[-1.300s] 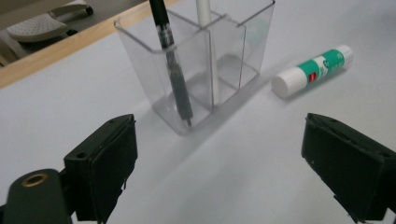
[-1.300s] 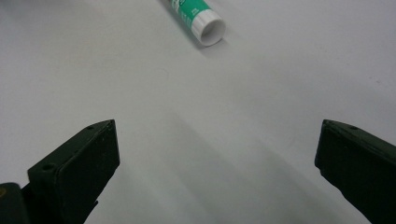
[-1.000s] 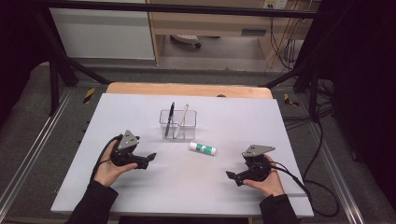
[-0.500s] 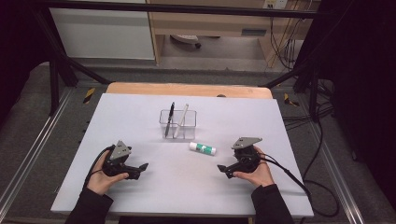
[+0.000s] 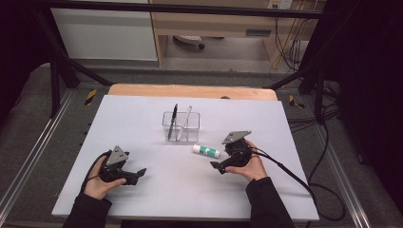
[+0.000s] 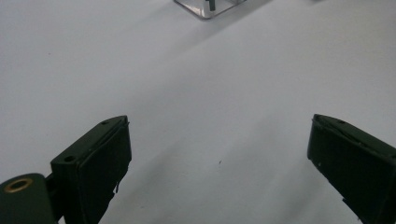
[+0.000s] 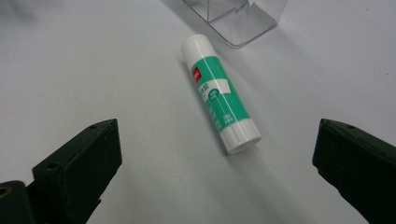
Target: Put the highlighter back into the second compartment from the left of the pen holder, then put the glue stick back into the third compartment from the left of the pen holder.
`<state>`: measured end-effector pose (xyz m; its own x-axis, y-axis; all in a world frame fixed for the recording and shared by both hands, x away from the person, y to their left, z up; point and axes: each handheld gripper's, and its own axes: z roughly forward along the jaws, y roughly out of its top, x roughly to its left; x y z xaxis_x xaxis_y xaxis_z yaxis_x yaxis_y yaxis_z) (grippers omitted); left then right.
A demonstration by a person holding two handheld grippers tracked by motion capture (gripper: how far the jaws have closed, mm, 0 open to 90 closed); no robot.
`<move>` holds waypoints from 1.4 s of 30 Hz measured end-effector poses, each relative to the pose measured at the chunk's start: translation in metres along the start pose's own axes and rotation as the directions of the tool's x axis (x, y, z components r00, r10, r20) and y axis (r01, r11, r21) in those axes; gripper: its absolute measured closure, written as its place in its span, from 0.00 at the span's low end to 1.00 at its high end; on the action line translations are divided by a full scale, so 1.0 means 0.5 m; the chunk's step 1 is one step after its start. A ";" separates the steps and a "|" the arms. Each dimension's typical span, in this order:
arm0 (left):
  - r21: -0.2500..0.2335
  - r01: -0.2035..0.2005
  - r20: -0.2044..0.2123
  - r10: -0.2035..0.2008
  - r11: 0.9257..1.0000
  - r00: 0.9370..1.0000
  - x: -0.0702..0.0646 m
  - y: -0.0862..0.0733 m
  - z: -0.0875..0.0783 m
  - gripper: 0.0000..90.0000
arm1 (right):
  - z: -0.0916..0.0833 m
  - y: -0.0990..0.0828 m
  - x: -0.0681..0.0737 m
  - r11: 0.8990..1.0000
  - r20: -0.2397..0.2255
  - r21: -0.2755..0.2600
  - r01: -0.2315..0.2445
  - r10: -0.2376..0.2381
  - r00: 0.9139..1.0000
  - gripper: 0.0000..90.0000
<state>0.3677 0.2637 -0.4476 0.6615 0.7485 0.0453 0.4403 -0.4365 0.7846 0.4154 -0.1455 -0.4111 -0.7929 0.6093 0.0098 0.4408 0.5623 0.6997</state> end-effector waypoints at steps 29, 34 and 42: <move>0.001 0.009 0.006 -0.009 1.000 1.000 0.005 -0.003 0.002 0.07 | 0.091 0.092 -0.018 0.987 -0.091 0.127 0.101 -0.090 0.992 0.21; 0.004 0.006 0.007 -0.006 1.000 1.000 0.005 -0.003 0.005 0.07 | 0.105 0.098 -0.020 0.983 -0.115 0.126 0.135 -0.121 0.986 0.32; -0.003 0.011 0.010 -0.011 1.000 1.000 0.006 -0.003 0.001 0.07 | 0.131 0.102 -0.022 0.965 -0.142 0.159 0.207 -0.185 0.972 0.53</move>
<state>0.3693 0.2666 -0.4490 0.6624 0.7485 0.0302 0.4461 -0.4266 0.7868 0.4741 -0.0867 -0.4222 -0.9122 0.4093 -0.0181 0.3287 0.7575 0.5641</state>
